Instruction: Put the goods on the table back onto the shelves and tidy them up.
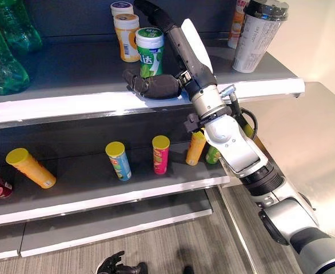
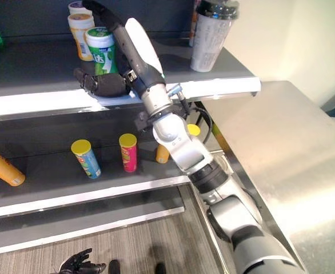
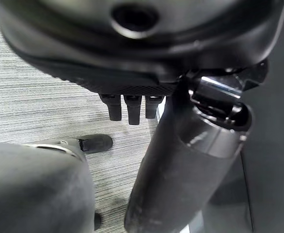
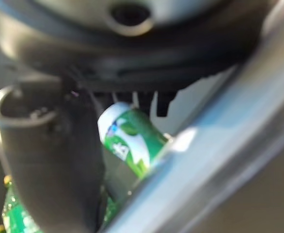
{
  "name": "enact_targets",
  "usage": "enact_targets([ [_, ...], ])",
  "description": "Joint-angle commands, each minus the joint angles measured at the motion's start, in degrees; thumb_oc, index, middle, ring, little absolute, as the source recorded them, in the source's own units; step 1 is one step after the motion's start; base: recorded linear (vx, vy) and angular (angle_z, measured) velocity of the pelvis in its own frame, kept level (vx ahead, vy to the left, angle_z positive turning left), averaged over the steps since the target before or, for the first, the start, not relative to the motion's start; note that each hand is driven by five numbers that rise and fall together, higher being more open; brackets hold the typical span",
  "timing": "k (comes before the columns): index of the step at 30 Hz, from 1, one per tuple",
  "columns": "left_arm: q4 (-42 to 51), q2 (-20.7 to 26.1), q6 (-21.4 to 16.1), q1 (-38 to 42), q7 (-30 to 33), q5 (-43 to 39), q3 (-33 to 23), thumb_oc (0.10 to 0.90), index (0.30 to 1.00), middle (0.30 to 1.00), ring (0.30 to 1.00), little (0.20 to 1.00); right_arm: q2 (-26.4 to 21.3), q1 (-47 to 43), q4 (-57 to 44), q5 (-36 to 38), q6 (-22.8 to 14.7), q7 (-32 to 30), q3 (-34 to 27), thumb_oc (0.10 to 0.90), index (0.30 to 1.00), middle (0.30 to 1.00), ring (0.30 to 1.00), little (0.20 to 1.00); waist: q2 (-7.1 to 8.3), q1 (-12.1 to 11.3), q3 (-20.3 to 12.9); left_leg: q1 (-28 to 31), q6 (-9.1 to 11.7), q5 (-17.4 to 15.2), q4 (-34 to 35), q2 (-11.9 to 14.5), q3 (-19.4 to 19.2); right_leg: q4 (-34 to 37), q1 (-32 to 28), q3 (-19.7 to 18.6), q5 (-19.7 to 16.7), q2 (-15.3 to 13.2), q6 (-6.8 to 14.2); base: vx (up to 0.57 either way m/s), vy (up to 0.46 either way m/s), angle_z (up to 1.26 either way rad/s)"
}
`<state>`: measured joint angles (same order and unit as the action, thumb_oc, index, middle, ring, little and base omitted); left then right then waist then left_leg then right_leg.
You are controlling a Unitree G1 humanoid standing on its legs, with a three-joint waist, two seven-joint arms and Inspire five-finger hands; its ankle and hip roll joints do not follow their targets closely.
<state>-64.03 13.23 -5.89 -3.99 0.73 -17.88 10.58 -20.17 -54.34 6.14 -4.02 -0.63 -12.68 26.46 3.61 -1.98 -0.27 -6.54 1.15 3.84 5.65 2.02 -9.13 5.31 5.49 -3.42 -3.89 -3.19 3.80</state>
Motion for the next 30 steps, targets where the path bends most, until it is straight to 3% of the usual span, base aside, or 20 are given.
enact_targets([
  [1,0.9,0.2,-1.4,3.6,0.3,1.4,2.7,0.800,0.900,0.900,0.900,0.900,0.6,0.0,-0.1,-0.9,-1.3,1.5,-0.2,0.800,0.900,0.900,0.900,0.900,-0.70,-4.2,2.3,2.6,-1.0,-6.5,-0.6,-2.9,-2.8,-0.4,-2.7,-0.4,-4.7,-5.8,7.8,0.00,0.000,0.00],
  [30,1.3,-1.7,-0.9,3.7,0.6,0.8,1.5,0.800,0.900,0.900,0.900,0.900,2.9,7.3,-6.8,-3.2,-2.2,5.3,2.2,0.800,0.900,0.900,0.900,0.900,-0.56,-4.7,2.1,3.6,-1.2,-7.0,-0.6,-3.0,-2.0,-0.6,-3.8,1.1,-3.4,-5.7,7.4,0.00,0.000,0.00],
])
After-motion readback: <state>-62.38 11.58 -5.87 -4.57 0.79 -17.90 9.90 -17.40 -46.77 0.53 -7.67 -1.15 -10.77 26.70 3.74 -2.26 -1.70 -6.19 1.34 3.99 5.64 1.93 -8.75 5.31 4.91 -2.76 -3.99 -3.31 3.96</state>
